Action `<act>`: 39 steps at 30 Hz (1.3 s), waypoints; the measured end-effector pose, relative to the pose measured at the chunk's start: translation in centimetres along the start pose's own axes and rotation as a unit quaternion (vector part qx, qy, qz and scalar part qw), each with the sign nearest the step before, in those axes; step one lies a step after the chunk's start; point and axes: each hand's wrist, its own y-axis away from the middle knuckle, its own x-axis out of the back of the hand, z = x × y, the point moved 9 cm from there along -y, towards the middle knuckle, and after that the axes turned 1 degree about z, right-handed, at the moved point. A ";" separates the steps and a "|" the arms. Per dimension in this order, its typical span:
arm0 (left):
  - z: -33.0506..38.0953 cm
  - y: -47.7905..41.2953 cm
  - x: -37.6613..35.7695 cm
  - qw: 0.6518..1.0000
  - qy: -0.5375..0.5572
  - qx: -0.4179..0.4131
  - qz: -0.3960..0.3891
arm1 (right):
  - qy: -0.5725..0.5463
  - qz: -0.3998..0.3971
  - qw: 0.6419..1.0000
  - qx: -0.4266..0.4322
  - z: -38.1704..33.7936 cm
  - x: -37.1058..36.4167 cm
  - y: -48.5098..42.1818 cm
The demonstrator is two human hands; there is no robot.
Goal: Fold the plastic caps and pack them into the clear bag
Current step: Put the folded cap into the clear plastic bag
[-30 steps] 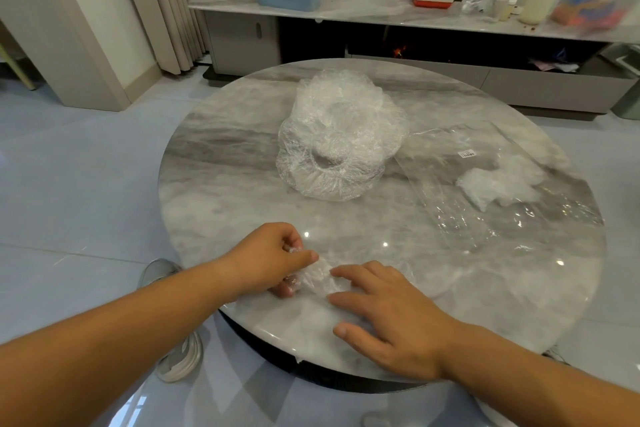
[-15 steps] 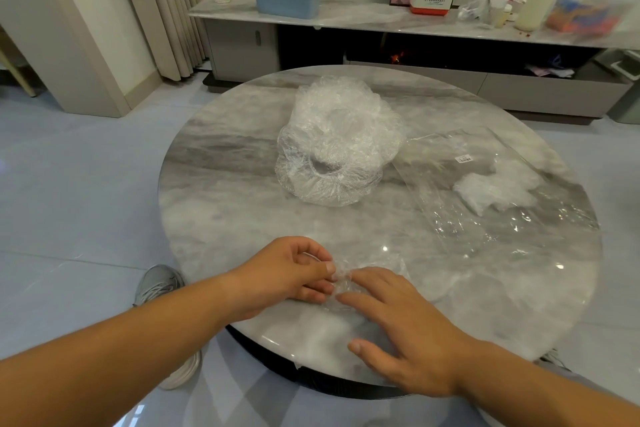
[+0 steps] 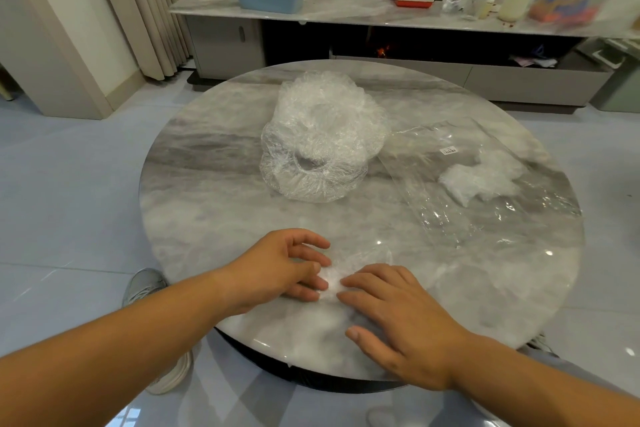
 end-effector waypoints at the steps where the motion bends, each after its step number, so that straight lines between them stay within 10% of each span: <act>1: 0.3 -0.2 0.5 1.000 -0.019 -0.012 0.021 | 0.000 0.000 1.000 -0.002 0.1 -0.1 0.1; 7: 2.6 -2.3 1.2 0.945 -0.306 -0.081 0.083 | -0.033 -0.006 0.999 0.006 0.2 0.2 0.5; 18: 1.1 -3.4 -1.0 0.958 -0.280 0.053 -0.013 | -0.207 0.042 0.977 -0.031 1.8 1.6 1.8; 23: 0.1 -2.8 -1.0 0.991 -0.114 0.064 -0.020 | -0.369 0.157 0.888 -0.226 5.8 2.8 1.9; 31: 0.6 -2.5 -1.4 0.994 0.109 0.029 0.000 | -0.671 0.185 0.599 -0.396 8.2 1.2 2.2; 39: 1.2 -2.2 -2.5 0.990 0.139 0.008 -0.023 | -0.724 0.139 0.575 -0.354 6.5 1.1 1.1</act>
